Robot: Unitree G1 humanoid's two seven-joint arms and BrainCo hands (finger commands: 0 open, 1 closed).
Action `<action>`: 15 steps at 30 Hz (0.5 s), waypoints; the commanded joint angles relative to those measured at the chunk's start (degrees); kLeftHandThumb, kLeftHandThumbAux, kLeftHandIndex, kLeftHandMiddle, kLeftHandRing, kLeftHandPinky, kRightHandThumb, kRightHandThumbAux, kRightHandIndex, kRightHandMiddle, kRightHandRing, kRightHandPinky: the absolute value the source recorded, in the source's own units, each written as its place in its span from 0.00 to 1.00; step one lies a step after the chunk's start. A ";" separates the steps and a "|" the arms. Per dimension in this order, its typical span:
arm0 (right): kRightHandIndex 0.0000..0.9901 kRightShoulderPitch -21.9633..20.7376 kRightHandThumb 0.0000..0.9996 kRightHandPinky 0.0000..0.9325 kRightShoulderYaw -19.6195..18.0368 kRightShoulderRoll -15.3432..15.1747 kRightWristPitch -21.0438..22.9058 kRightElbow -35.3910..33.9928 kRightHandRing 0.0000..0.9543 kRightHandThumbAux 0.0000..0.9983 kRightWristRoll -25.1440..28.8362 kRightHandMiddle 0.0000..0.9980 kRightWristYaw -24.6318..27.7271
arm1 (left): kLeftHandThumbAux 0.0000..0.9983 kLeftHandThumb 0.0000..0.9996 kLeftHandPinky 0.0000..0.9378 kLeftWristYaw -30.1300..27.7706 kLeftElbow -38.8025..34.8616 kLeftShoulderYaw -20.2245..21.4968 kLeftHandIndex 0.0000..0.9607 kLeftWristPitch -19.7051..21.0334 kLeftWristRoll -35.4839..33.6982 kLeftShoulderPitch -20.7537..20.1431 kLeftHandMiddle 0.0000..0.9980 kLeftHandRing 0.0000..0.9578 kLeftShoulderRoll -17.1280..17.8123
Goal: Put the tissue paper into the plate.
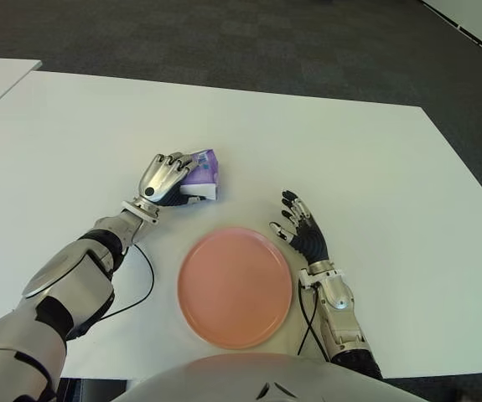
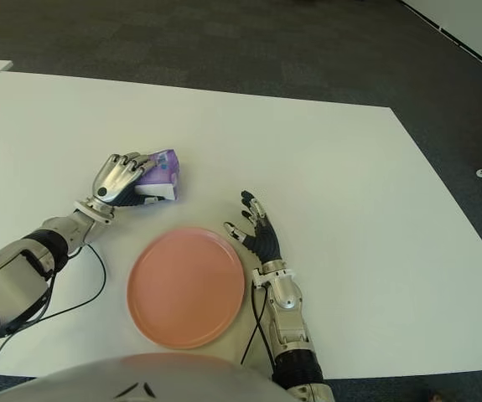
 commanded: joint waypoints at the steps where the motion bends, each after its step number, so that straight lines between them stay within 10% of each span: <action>1: 0.02 0.30 0.00 0.07 -0.04 0.35 2.18 8.08 0.02 0.77 -0.08 0.03 0.21 | 0.70 0.75 0.90 -3.92 1.49 -0.06 0.46 -0.52 -0.02 1.81 0.86 0.89 0.01; 8: 0.02 -0.54 0.00 0.07 -0.68 -0.42 -0.62 11.59 0.02 0.77 0.16 0.03 0.63 | 0.70 0.75 0.90 -4.87 0.59 1.27 0.46 -2.77 -1.35 0.27 0.86 0.89 1.46; 15: 0.03 3.79 0.00 0.07 0.62 0.48 4.83 0.93 0.04 0.76 -0.69 0.04 -0.99 | 0.70 0.74 0.90 -6.26 -1.46 4.83 0.46 -6.92 -4.07 -2.83 0.86 0.89 3.52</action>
